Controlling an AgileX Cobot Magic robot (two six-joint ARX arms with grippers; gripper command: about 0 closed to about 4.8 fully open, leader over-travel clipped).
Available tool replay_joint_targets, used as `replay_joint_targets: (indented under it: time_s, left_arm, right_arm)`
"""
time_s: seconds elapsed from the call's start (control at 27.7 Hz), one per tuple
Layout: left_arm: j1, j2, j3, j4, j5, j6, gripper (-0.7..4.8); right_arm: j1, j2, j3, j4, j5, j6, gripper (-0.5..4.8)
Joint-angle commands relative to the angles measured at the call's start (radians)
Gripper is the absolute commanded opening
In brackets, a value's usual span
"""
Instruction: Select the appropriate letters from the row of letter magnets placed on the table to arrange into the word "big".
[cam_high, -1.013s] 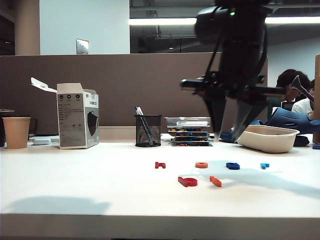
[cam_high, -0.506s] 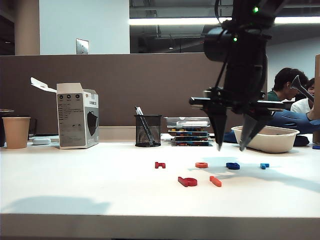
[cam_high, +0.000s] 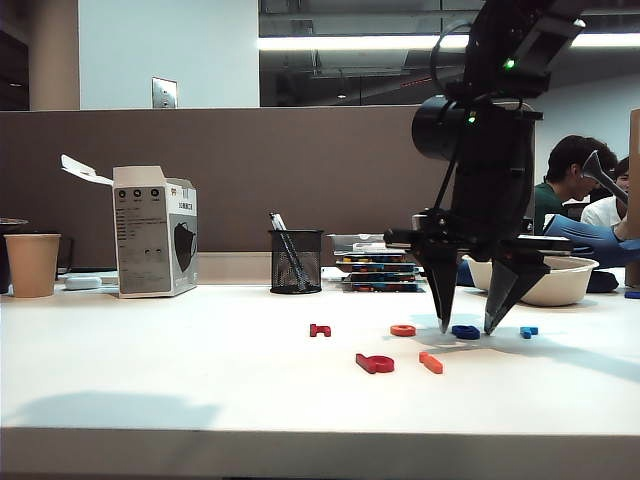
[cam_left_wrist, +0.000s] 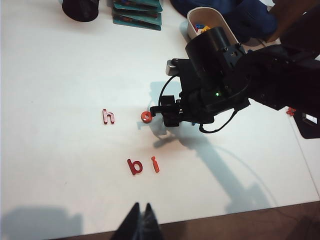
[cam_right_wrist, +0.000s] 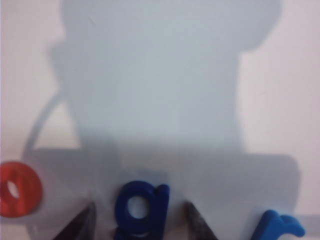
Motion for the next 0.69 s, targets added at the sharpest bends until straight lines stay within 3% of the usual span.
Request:
replay_joint_targets:
  time_s: [0.04, 0.25, 0.33, 0.69]
  left_arm:
    - [-0.001, -0.002, 0.002, 0.002, -0.009, 0.001, -0.05]
    - [-0.001, -0.002, 0.002, 0.002, -0.009, 0.001, -0.05]
    - [-0.001, -0.002, 0.002, 0.002, -0.009, 0.001, -0.05]
    - [-0.001, -0.002, 0.002, 0.002, -0.009, 0.001, -0.05]
  right_arm:
    - [0.001, 0.019, 0.002, 0.007, -0.002, 0.005, 2.34]
    - [0.003, 0.028, 0.001, -0.034, -0.002, 0.019, 2.28]
    - [0.003, 0.028, 0.001, -0.051, -0.002, 0.020, 2.00]
    - [0.003, 0.028, 0.001, -0.070, -0.005, 0.027, 1.98]
